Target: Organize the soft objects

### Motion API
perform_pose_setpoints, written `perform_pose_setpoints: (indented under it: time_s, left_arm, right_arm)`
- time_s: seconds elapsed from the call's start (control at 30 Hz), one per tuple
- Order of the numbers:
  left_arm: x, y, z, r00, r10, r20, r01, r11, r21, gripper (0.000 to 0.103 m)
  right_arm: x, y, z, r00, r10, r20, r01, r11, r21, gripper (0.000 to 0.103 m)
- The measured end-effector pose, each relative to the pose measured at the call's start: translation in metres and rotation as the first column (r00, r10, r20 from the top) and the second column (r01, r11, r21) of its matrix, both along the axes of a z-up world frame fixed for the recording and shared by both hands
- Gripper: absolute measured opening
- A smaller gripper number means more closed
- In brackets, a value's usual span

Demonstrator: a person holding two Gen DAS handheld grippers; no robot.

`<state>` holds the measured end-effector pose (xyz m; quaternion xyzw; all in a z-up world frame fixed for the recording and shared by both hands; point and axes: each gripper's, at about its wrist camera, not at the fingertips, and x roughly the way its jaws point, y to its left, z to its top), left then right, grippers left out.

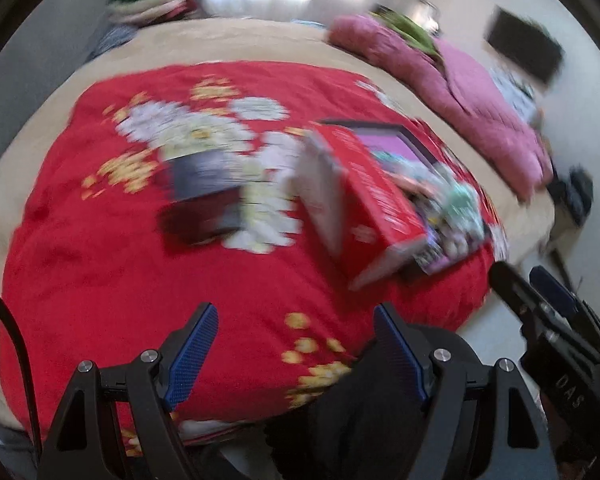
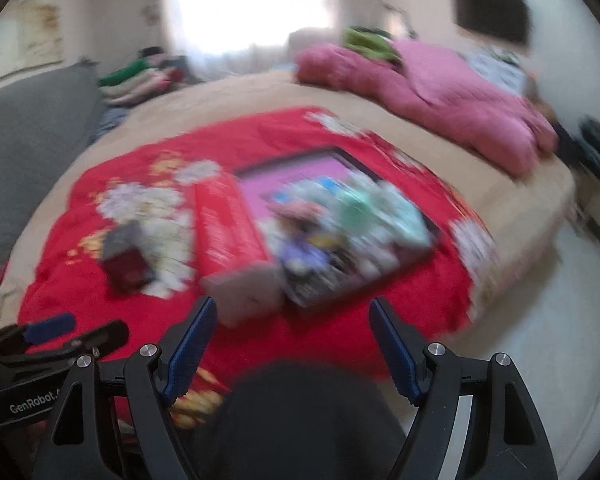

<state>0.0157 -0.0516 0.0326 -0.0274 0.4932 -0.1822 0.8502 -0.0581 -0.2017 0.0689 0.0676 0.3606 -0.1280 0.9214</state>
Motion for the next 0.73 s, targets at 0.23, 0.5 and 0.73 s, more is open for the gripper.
perform_pose_setpoints:
  time_s: [0.23,0.5,0.73]
  left_arm:
    - [0.035,0.171,0.008,0.929,0.365,0.057,-0.367,0.930,0.024,0.079]
    - [0.040,0.213,0.018,0.902,0.418,0.111,-0.427,0.901,0.075,0.079]
    - [0.034,0.193,0.029,0.920,0.367,0.137,-0.380,0.921,0.083,0.079]
  right_arm:
    - [0.078,0.132,0.021,0.937,0.340,0.074,-0.344,0.938,0.042,0.079]
    - [0.096,0.178,0.009,0.904,0.425,0.049,-0.427,0.902,0.060,0.079]
    - [0.098,0.151,0.006,0.931,0.361,0.046,-0.364,0.928,0.078,0.079]
